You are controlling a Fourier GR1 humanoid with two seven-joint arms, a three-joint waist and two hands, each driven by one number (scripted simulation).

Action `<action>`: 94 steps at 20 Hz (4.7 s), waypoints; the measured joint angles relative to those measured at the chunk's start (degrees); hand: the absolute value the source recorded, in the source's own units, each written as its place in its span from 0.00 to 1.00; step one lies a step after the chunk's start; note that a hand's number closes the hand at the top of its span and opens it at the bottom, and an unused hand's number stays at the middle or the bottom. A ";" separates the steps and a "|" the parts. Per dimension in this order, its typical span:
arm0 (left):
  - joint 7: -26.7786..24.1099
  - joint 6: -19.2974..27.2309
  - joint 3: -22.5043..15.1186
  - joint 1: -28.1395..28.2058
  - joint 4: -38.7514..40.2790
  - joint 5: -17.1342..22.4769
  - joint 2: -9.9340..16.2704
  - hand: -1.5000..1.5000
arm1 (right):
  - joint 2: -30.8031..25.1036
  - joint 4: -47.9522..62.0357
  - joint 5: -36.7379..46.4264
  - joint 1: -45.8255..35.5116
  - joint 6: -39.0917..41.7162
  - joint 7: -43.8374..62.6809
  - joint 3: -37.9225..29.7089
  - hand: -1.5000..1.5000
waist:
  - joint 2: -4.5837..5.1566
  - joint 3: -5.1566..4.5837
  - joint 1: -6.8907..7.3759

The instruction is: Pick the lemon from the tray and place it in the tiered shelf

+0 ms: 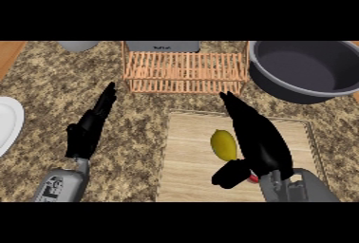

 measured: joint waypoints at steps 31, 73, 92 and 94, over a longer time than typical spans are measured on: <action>-1.11 -2.66 3.36 1.03 0.17 -4.43 -4.07 0.50 | 10.06 12.82 14.52 7.54 6.57 -10.61 -7.07 0.00 | 0.05 0.02 -0.05; -0.72 -5.95 2.78 -3.26 3.61 -6.57 -6.72 0.50 | 16.53 19.34 22.15 -17.96 -28.30 3.52 17.69 1.00 | -0.53 -0.13 5.35; -1.41 -5.05 4.06 -1.97 4.28 -6.54 -6.42 0.50 | 16.41 27.86 35.86 -42.78 -24.33 9.32 2.88 1.00 | -1.22 -0.31 2.71; -1.39 -5.10 3.77 -1.61 4.02 -6.61 -6.57 0.50 | 16.44 29.59 36.34 -45.15 -23.49 9.31 1.02 1.00 | -1.10 -0.29 2.83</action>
